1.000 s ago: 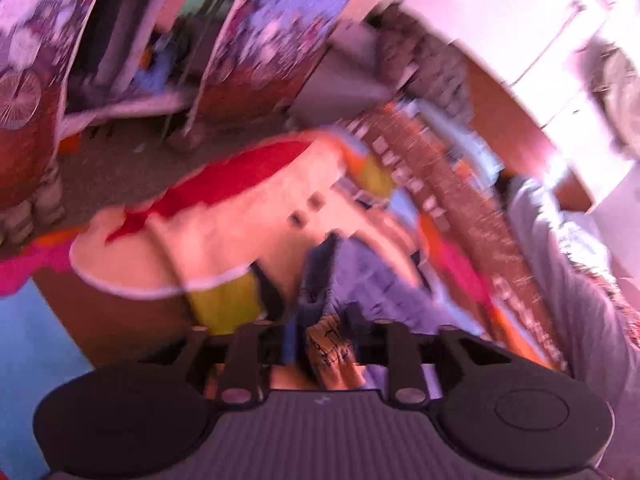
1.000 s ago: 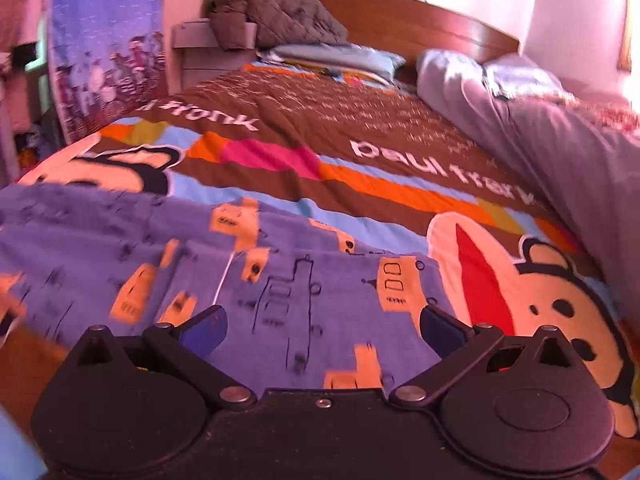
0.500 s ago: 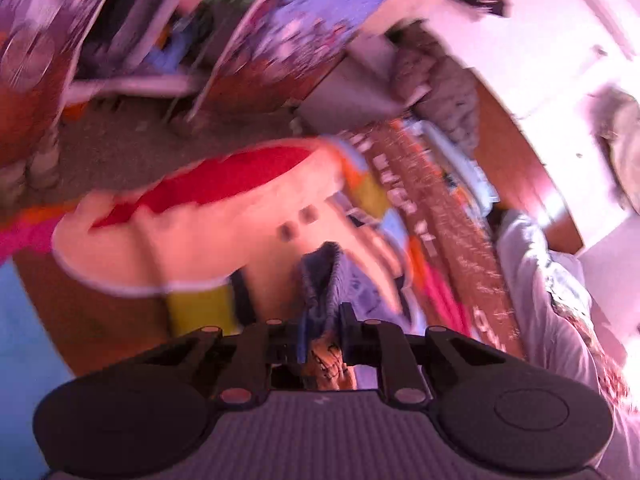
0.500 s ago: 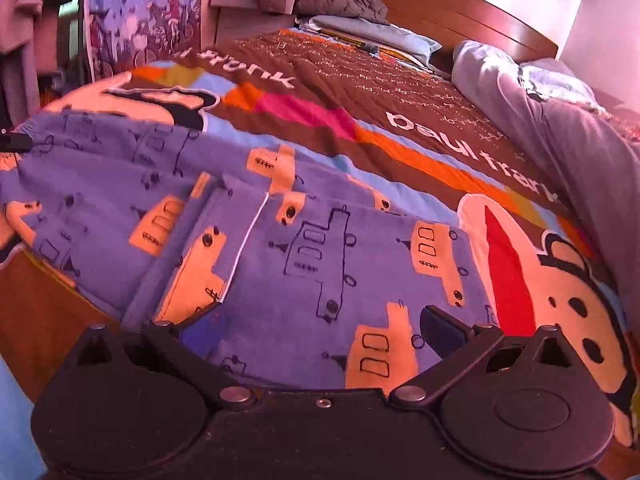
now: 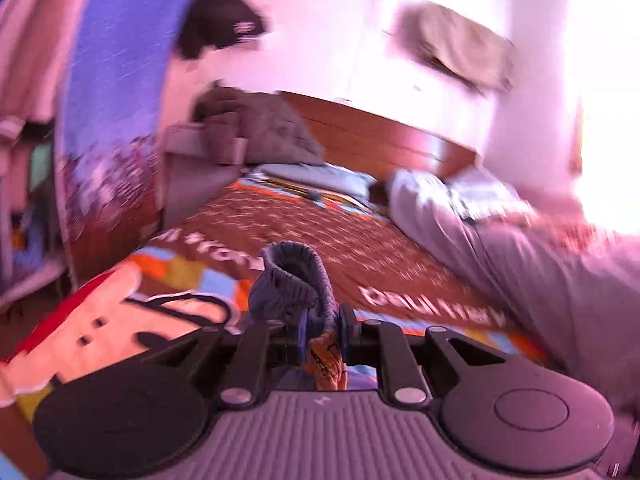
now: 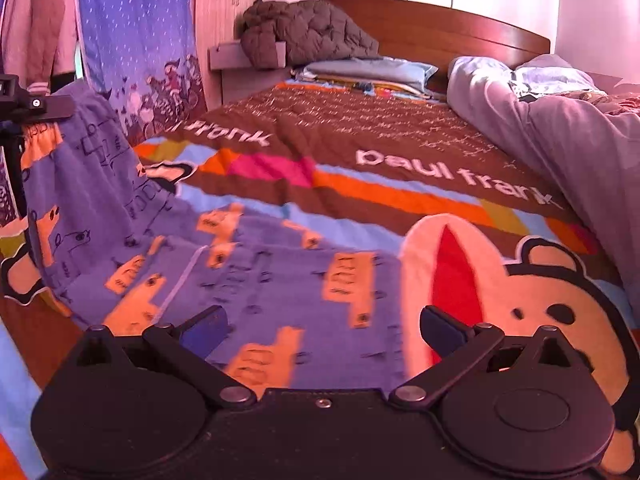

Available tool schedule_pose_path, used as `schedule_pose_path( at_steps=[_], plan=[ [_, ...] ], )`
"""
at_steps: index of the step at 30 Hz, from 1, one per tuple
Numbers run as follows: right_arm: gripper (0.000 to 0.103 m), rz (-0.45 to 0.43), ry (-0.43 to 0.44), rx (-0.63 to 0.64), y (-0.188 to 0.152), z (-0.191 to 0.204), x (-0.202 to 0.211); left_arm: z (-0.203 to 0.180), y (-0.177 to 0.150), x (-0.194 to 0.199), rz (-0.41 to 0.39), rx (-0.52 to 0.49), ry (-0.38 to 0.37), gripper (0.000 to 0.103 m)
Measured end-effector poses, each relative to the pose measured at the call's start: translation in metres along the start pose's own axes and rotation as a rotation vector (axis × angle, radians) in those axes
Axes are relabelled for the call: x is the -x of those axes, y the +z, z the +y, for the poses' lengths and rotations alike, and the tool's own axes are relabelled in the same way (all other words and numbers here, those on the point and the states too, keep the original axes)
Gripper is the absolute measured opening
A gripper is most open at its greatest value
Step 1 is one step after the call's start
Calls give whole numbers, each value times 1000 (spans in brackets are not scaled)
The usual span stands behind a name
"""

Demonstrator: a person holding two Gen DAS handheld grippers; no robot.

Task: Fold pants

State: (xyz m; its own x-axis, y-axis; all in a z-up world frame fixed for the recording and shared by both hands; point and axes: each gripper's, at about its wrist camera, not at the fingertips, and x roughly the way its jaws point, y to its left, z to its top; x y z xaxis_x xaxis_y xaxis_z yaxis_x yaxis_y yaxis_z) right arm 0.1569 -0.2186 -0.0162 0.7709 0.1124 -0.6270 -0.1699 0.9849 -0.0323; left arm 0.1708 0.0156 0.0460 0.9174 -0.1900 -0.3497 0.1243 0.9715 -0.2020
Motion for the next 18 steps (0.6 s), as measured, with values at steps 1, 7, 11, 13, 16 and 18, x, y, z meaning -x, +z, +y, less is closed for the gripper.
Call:
schedule_pose_path(
  at_steps=[1,7,11,13,16,18],
  plan=[
    [102,-8,1,1,1,-12,-1,-16,-1,-6,17,-25,-13,17],
    [102,-55,-189,67,11,-75,-4,-117,-31,-50,166,-175,-75,17],
    [102,-87,-189,-77,15,-127,5,-173,-60,-72,246,-276,-97,17],
    [102,-76,-179,-176,12,-152,7,-194,-82,-83,304,-340,-108,18],
    [102,-51,-171,-267,8,-174,5,-208,-109,-94,417,-402,-135,39],
    [102,-37,-159,-280,4,-180,3,-203,-114,-85,394,-394,-127,55]
  ],
)
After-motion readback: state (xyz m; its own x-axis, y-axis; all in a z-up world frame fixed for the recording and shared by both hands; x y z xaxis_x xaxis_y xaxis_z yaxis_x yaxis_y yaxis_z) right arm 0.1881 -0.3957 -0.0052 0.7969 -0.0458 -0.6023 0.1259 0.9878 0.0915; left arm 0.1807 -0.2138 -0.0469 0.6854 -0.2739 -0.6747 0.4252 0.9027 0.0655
